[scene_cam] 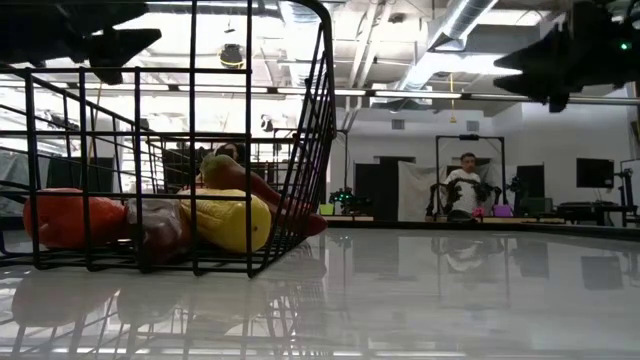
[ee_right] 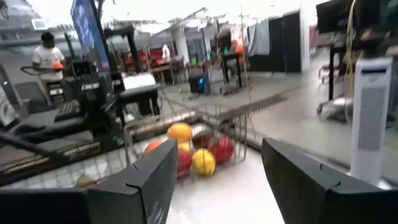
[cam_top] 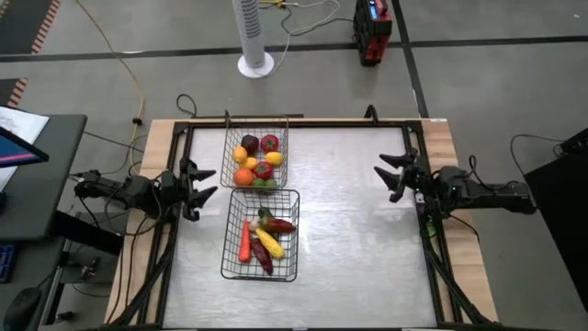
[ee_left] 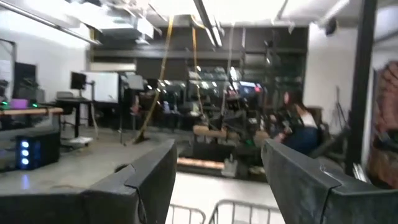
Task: Sort produce into baskets
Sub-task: Return to Home Position
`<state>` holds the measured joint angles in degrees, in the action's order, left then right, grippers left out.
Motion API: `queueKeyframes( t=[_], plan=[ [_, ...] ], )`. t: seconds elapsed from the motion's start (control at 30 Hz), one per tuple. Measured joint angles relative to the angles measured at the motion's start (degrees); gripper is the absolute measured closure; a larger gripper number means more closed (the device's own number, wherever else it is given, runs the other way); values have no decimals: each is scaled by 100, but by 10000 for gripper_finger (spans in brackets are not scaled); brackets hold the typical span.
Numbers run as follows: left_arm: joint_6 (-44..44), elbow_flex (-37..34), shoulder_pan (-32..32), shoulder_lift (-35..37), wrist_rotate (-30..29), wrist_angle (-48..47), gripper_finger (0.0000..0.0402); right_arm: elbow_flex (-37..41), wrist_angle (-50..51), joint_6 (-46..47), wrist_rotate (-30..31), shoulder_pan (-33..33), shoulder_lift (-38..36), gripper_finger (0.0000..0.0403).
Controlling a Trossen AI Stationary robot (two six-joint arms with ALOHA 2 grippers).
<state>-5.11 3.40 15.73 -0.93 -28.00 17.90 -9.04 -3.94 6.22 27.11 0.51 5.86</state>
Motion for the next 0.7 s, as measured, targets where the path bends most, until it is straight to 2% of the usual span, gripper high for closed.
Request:
queueKeyframes(
  t=[0.17,0.33,0.5,0.7],
  plan=[
    [26,0,0,-2,371,-428,178,0,825,421,0,-154,-341,143],
    [-233,0,0,-2,752,-471,178,1,1476,799,68,-251,-378,143],
    [-321,0,0,-2,1213,-670,178,2,1538,1178,549,-226,-348,143],
    [-251,0,0,-2,2048,-1076,178,2,1536,1462,579,-227,-348,143]
  ],
)
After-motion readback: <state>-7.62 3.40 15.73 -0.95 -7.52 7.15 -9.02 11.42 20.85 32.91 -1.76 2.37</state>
